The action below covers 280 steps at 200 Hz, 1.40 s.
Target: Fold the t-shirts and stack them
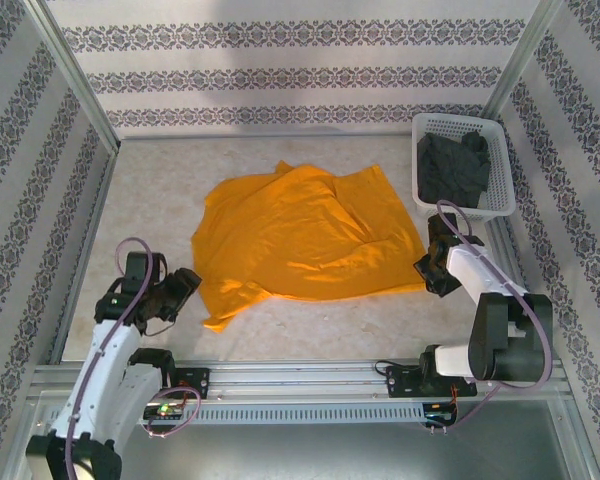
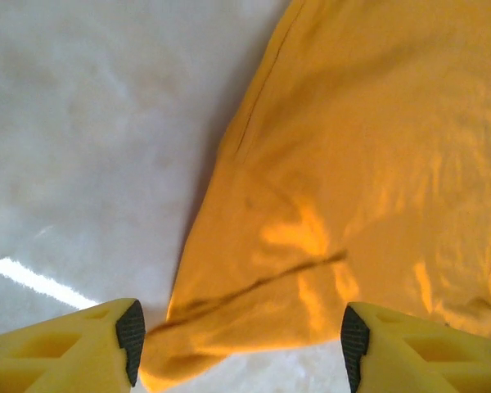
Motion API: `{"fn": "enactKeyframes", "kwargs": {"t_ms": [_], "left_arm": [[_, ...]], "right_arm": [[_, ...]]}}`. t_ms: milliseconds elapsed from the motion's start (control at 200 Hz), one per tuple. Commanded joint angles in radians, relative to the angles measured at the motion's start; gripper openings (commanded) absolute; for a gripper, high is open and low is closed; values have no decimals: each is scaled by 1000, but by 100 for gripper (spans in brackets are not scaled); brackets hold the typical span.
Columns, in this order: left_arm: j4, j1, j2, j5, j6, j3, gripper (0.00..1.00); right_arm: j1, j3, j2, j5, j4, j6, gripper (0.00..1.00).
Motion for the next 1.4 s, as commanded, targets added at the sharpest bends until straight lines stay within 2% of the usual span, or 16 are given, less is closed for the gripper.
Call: {"fn": "enactKeyframes", "kwargs": {"t_ms": [0,130,245,395,525,634,734,859,1064,1259,1394], "left_arm": [[72,1,134,-105,61,26,59],[268,15,278,-58,82,-1,50],[317,14,389,-29,104,1,50],[453,10,445,26,102,-41,50],[484,1,535,35,124,-24,47],[531,0,596,32,134,-29,39],[589,0,624,54,120,-18,22],[588,0,586,46,87,50,0],[511,24,484,-13,30,263,0],[426,96,345,-99,-5,467,0],[381,140,244,-125,-27,562,0]], "right_arm": [[-11,42,41,-25,11,-66,0],[-11,44,53,-60,23,-80,0],[-11,38,52,-73,29,-87,0],[-11,41,59,-91,39,-91,0],[-11,41,67,-104,45,-86,0],[-9,40,64,-106,51,-81,0],[-6,49,63,-114,56,-83,0],[33,108,54,-125,74,-131,0],[132,367,27,-121,89,-224,0],[132,637,1,-112,94,-227,0],[127,716,-71,-123,116,-224,0]]}}
